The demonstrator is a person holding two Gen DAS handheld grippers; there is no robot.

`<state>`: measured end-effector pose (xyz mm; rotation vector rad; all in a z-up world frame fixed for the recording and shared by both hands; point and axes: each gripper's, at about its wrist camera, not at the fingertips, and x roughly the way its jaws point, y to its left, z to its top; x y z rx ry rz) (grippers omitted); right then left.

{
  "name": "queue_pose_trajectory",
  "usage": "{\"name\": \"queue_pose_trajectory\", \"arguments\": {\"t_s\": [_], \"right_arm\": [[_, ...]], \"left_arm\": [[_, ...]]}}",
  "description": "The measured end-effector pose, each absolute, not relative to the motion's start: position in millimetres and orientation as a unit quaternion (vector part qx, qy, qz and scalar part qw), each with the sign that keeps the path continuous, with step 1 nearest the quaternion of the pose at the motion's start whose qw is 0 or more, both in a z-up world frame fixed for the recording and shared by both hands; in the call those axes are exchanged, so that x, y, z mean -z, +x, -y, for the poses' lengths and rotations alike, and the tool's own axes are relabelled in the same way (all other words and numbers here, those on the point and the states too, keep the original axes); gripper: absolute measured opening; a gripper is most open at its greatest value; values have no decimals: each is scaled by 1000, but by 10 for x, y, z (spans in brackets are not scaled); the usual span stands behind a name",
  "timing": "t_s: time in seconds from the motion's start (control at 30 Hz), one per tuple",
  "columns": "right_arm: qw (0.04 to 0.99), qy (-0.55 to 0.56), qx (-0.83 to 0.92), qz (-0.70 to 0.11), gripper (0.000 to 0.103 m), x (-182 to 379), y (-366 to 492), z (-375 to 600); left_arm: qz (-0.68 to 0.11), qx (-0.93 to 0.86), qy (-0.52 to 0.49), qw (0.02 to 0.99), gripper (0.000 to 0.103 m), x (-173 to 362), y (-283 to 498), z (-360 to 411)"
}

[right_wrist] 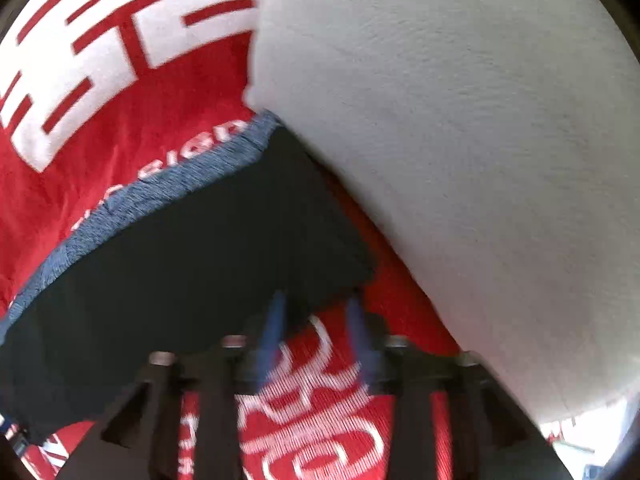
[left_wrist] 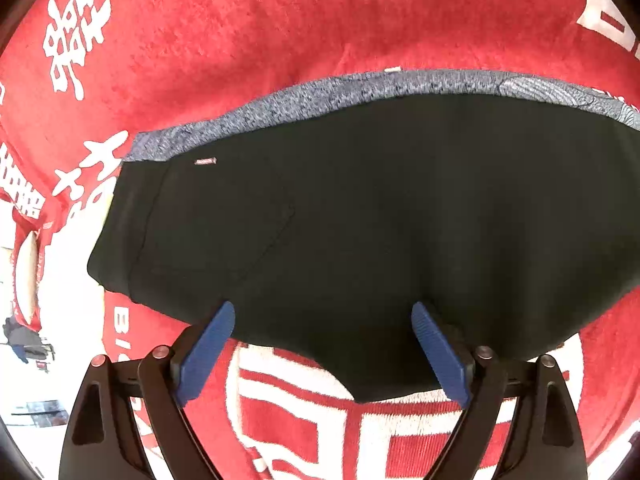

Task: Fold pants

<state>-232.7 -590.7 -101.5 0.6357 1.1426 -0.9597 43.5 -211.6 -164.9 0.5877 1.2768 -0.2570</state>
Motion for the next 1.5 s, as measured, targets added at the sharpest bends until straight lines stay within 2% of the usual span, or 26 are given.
{"name": "queue_pose_trajectory", "arguments": {"t_s": [0.07, 0.2, 0.47, 0.5, 0.57, 0.6, 0.63, 0.77, 0.87, 0.93, 1.0, 1.07, 1.33, 1.5], "right_arm": [[706, 296, 416, -490, 44, 819, -2391, 5835], [748, 244, 366, -497, 32, 722, -2044, 5792], [733, 238, 374, -516, 31, 1218, -1412, 6387], [729, 239, 378, -519, 28, 1292, -1415, 6465], [735, 223, 382, -514, 23, 1295, -1435, 6499], [736, 211, 383, -516, 22, 1297, -1416, 6505], [738, 199, 382, -519, 22, 1304, -1393, 6507], [737, 165, 386, -530, 21, 1278, -1286, 6470], [726, 182, 392, -535, 25, 1264, -1133, 6525], [719, 195, 389, -542, 32, 1188, -1064, 6461], [725, 201, 375, -541, 47, 1089, -1086, 6288], [734, 203, 354, -543, 50, 1020, -1114, 6056], [740, 245, 265, -568, 52, 947, -1235, 5015], [754, 223, 229, -574, 52, 1057, -1106, 4368]], "left_arm": [[-581, 126, 247, 765, 91, 1506, 490, 2155], [-565, 145, 226, 780, 91, 1362, 708, 2399], [-564, 132, 230, 782, 91, 1746, 1162, 2922], [-575, 123, 224, 777, 91, 1843, 1197, 2911], [-578, 121, 202, 781, 95, 1894, 1233, 2869], [-576, 112, 198, 785, 101, 1908, 1249, 2840], [-576, 111, 196, 786, 103, 1921, 1265, 2819], [-586, 119, 173, 783, 103, 1945, 1342, 2760], [-585, 109, 182, 783, 103, 1889, 1352, 2704], [-584, 108, 185, 783, 103, 1811, 1317, 2644], [-587, 115, 180, 781, 103, 1730, 1241, 2544], [-591, 119, 179, 778, 103, 1675, 1146, 2454], [-615, 127, 190, 755, 103, 1710, 638, 2142], [-616, 125, 178, 757, 103, 1815, 463, 2042]]}}
